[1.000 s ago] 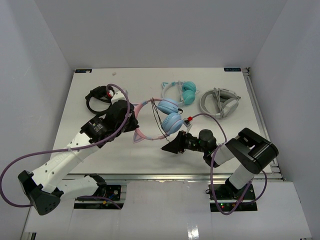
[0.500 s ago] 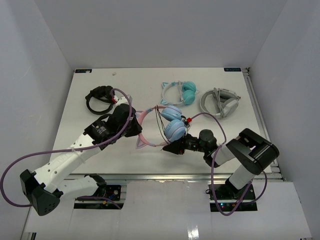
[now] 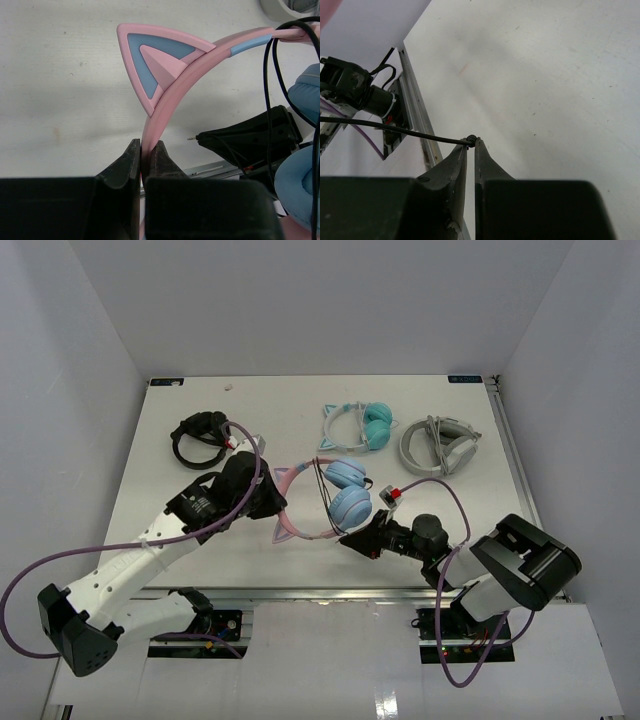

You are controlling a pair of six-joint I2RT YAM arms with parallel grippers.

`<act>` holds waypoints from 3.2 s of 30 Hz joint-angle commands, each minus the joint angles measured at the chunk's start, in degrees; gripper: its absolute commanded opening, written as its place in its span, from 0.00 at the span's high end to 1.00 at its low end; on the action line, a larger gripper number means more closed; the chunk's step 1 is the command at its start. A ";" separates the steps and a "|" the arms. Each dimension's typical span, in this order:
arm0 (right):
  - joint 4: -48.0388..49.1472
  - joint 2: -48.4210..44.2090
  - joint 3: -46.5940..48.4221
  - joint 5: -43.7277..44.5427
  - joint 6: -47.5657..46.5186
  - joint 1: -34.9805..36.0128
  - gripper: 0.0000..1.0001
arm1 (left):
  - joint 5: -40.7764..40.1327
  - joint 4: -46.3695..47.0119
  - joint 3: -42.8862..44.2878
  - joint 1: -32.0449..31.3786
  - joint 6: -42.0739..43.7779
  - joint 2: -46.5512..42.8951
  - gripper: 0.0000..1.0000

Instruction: Wrap the headphones

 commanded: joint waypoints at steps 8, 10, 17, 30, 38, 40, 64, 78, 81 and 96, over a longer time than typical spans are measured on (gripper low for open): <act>27.73 0.19 -0.64 6.64 -3.71 -1.38 0.92 | 7.31 6.26 0.12 1.29 -1.31 -4.33 1.00; 27.66 0.19 -0.78 6.71 -3.66 -1.58 0.92 | 7.24 6.12 0.12 1.44 -1.18 -4.38 1.00; 25.44 -2.62 -1.28 7.98 -4.77 -3.01 0.92 | 13.00 7.84 -0.57 1.73 2.63 -5.17 1.00; 11.70 -14.06 0.59 13.24 -11.77 -4.14 0.92 | 28.24 16.28 -6.94 1.73 19.20 1.59 1.00; 3.29 -23.64 -0.72 16.18 -15.68 -4.17 0.92 | 30.86 19.26 -7.31 1.73 26.84 4.82 1.00; 2.67 -24.81 -1.20 15.98 -16.17 -4.24 0.92 | 31.88 20.29 -7.11 1.73 29.30 5.71 1.00; -29.18 -35.98 1.70 7.27 -27.43 -4.16 0.92 | 18.28 18.70 -1.76 1.79 63.79 17.11 1.00; -26.88 -24.83 2.73 10.66 -28.06 -4.07 0.92 | 16.11 26.06 -0.84 2.17 79.98 29.41 1.00; -25.43 -22.21 2.97 11.76 -29.13 -4.12 0.92 | 16.14 29.42 -1.77 2.17 83.48 30.60 1.00; -24.83 -12.81 9.43 17.90 -32.81 -4.16 0.92 | 19.39 31.49 -0.20 2.17 94.44 36.31 1.00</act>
